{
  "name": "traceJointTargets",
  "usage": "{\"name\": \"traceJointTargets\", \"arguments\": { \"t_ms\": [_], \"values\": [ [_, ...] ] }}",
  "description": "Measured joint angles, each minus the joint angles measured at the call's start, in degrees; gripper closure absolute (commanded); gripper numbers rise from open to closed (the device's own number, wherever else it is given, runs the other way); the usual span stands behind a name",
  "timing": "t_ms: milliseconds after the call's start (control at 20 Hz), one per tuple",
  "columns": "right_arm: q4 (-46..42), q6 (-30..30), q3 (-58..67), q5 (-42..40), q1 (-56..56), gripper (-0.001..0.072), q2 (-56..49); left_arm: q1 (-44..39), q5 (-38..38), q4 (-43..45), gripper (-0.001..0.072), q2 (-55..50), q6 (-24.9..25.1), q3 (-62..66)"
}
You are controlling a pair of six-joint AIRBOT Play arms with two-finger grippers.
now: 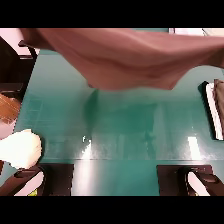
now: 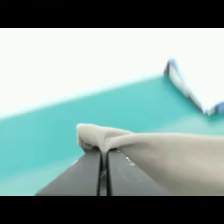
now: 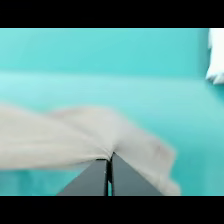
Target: Fold the shirts.
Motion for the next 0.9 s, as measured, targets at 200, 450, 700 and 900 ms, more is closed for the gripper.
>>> {"name": "traceJointTargets", "arguments": {
  "t_ms": [200, 450, 700, 900],
  "values": [
    [-0.3, 0.0, 9.3, 4.7, -2.7, 0.0691, -0.2, 0.1, 1.6, 0.0, 0.0681, 3.5, 0.0, 4.6],
    [-0.3, 1.0, 18.4, 13.0, -3.7, 0.0691, -8.7, 0.1, 1.5, 1.7, 0.0681, 1.6, -0.2, -0.2],
    [-1.4, 2.1, 12.3, 17.1, 1.0, 0.0691, -22.5, 0.1, -4.3, 2.5, 0.0680, -10.9, -1.4, -9.9],
    [-3.6, 2.3, 4.9, 13.3, 5.1, 0.0691, -35.1, 0.0, -6.9, 2.1, 0.0680, -24.5, -1.6, -16.7]
  ]
}}
